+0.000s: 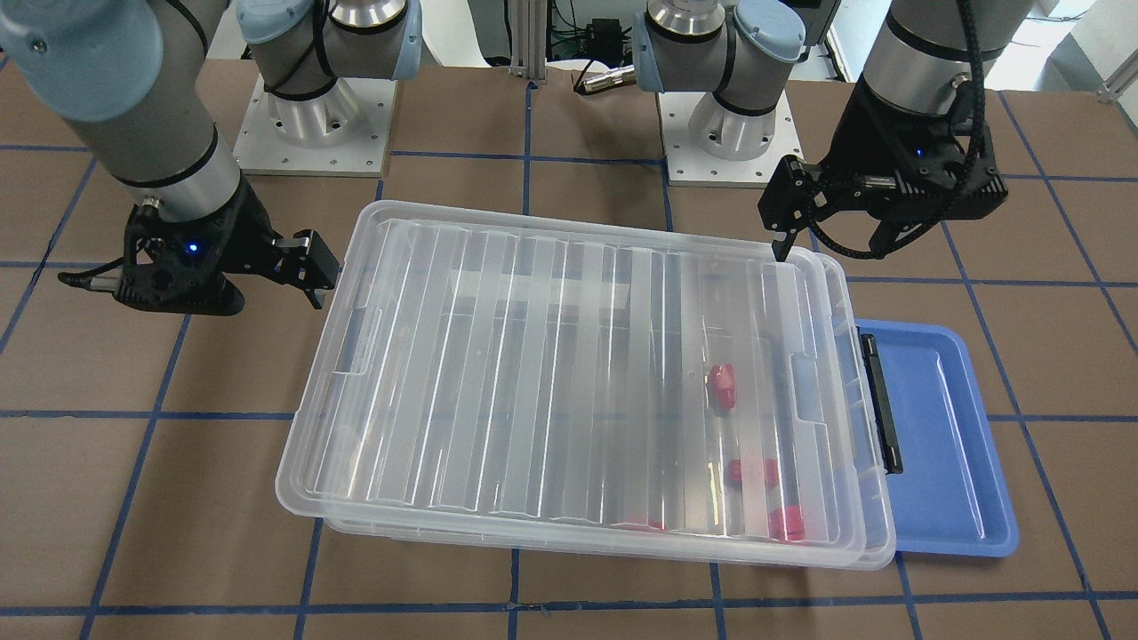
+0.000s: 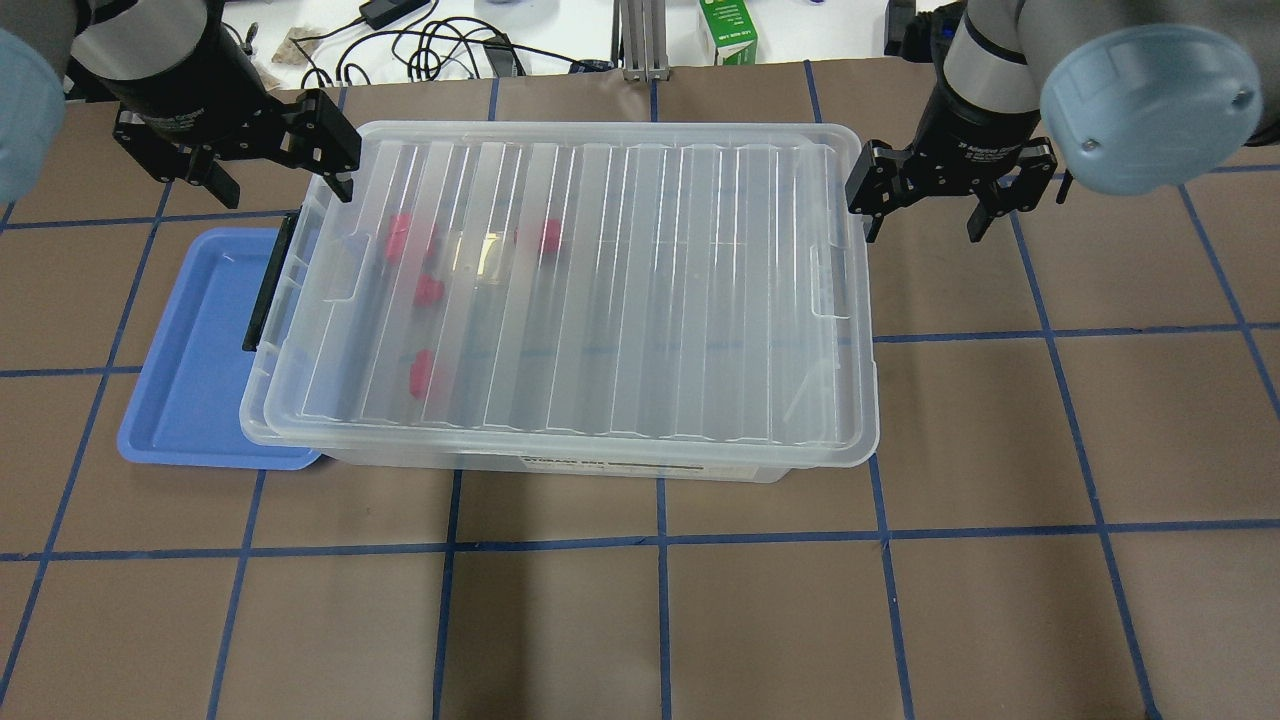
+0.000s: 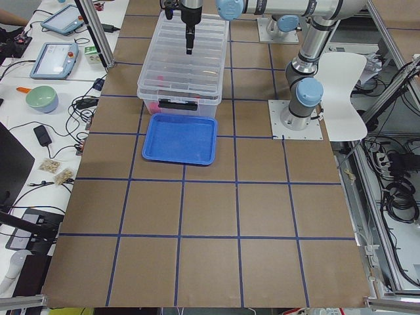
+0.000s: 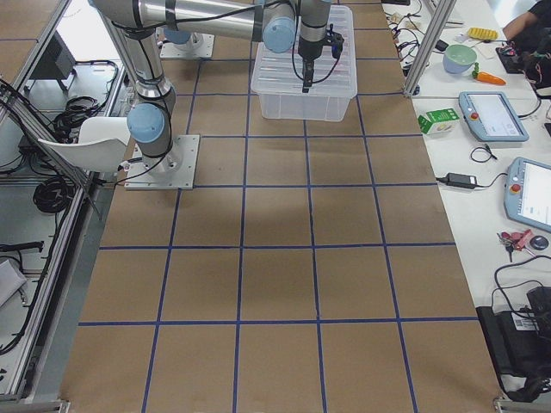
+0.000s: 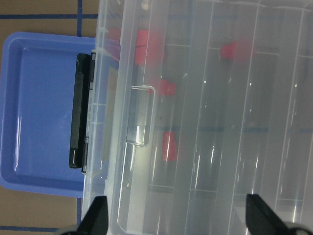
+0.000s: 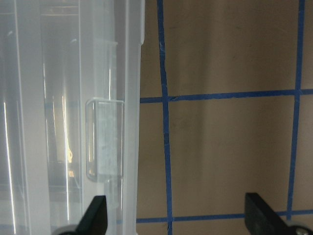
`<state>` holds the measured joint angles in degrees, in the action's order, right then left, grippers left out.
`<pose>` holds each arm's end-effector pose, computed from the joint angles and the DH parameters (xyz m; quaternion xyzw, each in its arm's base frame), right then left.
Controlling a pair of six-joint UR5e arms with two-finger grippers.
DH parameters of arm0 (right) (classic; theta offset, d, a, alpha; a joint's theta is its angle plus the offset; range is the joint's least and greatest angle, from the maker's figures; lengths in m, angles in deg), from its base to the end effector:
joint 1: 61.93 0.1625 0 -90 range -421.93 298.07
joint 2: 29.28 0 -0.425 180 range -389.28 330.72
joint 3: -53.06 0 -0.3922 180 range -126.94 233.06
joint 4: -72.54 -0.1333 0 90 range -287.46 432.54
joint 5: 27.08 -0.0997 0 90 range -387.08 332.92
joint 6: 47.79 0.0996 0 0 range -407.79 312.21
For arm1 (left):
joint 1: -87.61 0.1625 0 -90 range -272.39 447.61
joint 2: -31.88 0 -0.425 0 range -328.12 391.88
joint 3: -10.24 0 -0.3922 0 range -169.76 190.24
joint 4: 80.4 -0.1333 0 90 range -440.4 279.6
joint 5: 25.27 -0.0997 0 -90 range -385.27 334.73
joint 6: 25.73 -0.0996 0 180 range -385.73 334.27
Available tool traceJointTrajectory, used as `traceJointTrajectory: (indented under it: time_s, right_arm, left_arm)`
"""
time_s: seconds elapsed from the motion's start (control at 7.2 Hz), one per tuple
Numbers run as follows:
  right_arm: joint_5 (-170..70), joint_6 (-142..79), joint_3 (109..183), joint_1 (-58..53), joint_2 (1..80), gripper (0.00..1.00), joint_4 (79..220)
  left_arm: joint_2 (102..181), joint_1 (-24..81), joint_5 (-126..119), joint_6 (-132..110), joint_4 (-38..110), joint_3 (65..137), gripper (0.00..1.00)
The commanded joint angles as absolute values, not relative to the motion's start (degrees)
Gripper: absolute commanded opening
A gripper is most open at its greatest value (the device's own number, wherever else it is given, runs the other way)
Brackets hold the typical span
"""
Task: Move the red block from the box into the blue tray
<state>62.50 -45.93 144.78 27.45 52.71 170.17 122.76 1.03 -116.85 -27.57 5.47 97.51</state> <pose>0.1282 -0.5432 0.4139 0.0217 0.9996 0.0184 0.0035 -0.1000 -0.5149 0.5115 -0.0145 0.9984 -0.0515 0.0161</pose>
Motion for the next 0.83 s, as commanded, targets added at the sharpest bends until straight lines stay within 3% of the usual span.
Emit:
traceJointTrajectory:
  time_s: [0.0,0.69]
  right_arm:
    - [62.4,-46.1,144.7,27.5,49.2,1.00,173.4]
    - [60.5,-46.8,144.9,27.3,45.6,1.00,177.4]
  left_arm:
    - [122.8,1.0,-116.9,-27.6,5.5,97.5,1.00]
    - [122.8,1.0,-116.8,-27.6,5.5,97.5,1.00]
